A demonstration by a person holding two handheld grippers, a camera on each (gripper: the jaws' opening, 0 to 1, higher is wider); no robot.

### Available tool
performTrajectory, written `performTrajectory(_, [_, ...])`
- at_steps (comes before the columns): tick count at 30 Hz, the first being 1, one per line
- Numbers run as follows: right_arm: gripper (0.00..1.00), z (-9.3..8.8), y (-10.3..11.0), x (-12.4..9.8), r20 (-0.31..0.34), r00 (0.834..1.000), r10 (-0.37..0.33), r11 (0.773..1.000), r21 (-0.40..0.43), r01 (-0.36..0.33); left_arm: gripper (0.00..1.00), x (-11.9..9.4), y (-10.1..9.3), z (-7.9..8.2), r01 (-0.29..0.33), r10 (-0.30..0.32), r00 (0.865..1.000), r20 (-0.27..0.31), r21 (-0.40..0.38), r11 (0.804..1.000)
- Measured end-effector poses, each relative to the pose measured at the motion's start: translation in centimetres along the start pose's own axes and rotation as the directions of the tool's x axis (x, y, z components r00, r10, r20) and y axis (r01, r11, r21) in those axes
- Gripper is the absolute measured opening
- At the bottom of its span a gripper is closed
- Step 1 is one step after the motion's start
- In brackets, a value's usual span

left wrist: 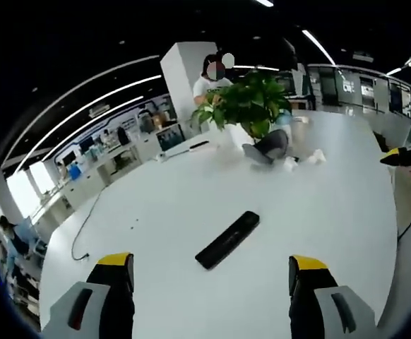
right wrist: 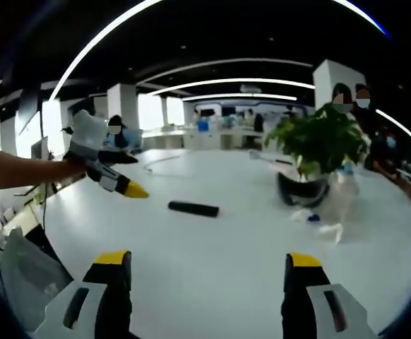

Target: Press the specified remote control buttons in sequence, fully releasing each button before pressing the next.

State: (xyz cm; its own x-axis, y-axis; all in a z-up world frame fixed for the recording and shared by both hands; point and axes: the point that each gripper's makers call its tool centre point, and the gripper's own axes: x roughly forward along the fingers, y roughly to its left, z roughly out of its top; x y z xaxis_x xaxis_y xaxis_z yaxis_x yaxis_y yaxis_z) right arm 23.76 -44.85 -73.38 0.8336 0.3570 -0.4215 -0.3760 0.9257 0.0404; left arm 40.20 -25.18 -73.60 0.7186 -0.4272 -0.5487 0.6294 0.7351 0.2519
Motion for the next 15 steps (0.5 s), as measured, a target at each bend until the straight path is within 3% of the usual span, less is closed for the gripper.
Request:
performTrajectory(4, [0.88, -0.1, -0.1, 0.0, -0.004, 1.000, -0.006, 1.000, -0.002, 0.006, 0.90, 0.8, 0.1, 0.6, 0.027, -0.026, 1.000, -0.005, 0.031, 0.999])
performTrajectory(15, [0.87, -0.2, -0.4, 0.2, -0.013, 1.000, -0.015, 1.000, 0.010, 0.015, 0.83, 4.4, -0.3, 0.6, 0.145, -0.134, 0.986, -0.094, 0.117, 0.983])
